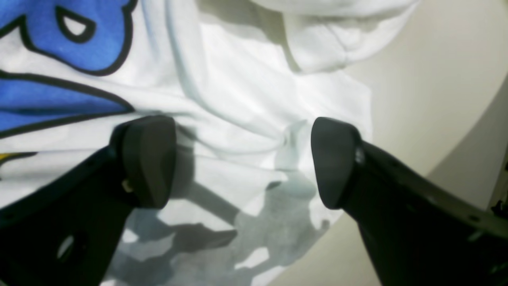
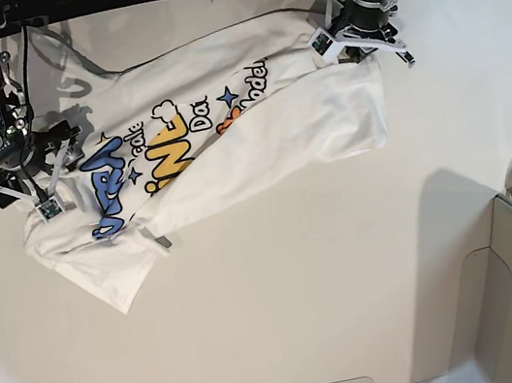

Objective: Layout the t-shirt on the table in an organized manner, then fold the t-shirt properly
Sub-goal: 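Release the left gripper and move it toward the t-shirt hem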

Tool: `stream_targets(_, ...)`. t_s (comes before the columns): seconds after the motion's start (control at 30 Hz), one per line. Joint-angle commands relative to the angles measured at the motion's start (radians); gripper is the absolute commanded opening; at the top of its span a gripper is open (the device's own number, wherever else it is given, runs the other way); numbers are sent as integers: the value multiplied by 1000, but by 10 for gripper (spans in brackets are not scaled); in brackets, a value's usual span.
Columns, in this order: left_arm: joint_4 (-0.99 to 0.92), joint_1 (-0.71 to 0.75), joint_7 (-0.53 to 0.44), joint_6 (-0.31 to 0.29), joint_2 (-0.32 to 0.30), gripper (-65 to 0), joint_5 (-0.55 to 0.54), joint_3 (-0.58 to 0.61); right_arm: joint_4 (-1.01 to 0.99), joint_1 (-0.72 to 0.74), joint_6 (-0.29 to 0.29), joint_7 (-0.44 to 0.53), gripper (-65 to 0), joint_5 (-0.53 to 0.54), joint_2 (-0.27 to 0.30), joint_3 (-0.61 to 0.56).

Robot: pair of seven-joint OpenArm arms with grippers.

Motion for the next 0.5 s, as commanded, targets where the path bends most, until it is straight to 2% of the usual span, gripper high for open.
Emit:
stream_targets(0.0,19,-6,0,6,-13,-650,7,-5,-16,-23,28,-60,-128,22,-9,-32)
stream_targets(0.13,65,-61,2,7,-39,-650,7,-8,-16,-37,28,-61,-128,22,-9,-46)
stream_targets(0.3,108,-163,2,6,-35,-650,5,-90,-16,-57,28,-60,-128,22,-9,-46)
stream_targets(0.47,97,-333,8,4,44,-650,-1,-93,-16,-74,28,-60,-128,22,-9,-46)
